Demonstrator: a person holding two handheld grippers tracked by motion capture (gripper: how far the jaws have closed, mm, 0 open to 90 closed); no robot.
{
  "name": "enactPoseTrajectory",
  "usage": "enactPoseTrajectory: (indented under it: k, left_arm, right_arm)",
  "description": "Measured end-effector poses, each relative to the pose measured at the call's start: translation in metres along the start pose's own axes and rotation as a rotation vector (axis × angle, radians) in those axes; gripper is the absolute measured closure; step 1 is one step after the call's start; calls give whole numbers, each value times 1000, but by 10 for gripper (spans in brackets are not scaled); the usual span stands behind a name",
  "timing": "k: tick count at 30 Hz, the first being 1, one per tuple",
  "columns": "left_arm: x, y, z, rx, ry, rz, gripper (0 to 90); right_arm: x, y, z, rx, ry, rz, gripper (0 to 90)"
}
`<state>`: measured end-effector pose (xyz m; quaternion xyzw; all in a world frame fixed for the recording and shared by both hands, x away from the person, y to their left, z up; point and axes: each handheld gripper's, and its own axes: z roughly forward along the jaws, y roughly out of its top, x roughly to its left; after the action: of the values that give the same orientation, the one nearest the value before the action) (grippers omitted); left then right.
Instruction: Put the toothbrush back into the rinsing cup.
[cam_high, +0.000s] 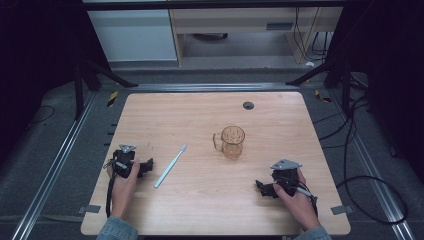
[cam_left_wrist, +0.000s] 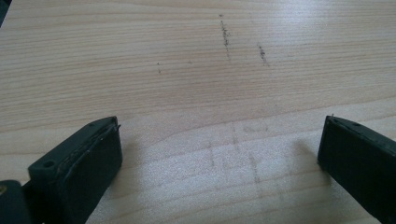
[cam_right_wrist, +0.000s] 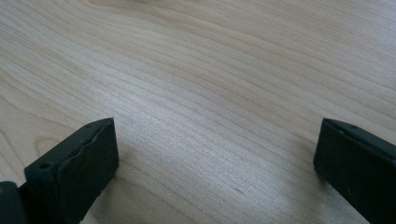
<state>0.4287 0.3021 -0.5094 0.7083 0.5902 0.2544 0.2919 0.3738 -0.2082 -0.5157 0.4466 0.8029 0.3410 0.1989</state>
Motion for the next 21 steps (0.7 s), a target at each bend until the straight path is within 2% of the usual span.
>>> enactPoseTrajectory:
  k: [5, 7, 14, 17, 18, 19, 20, 21]
  left_arm:
    - [3, -1, -3, 4, -9, 8, 2]
    - [4, 0, -8, -5, -19, 0, 42]
    - [-5, 18, -38, -62, -57, 75, 30]
    - [-11, 27, -47, -58, -74, 123, 36]
    - [-12, 31, -49, -35, -85, 144, 35]
    - [-13, 34, -50, -22, -91, 158, 36]
    - [-14, 36, -52, -16, -96, 169, 37]
    - [-14, 38, -52, -7, -100, 174, 38]
  right_arm:
    - [0, 0, 0, -1, 0, -1, 3]
    - [0, 0, 0, 0, 0, 0, 3]
    - [0, 0, 0, -1, 0, 0, 3]
    - [0, 0, -1, 2, 3, 3, 3]
    - [1, 0, -2, 8, 19, 24, 4]
    - [0, -1, -1, 2, 7, -2, 4]
    - [1, -1, -3, 7, 20, 22, 4]
    - [0, -1, -2, 2, 11, 7, 4]
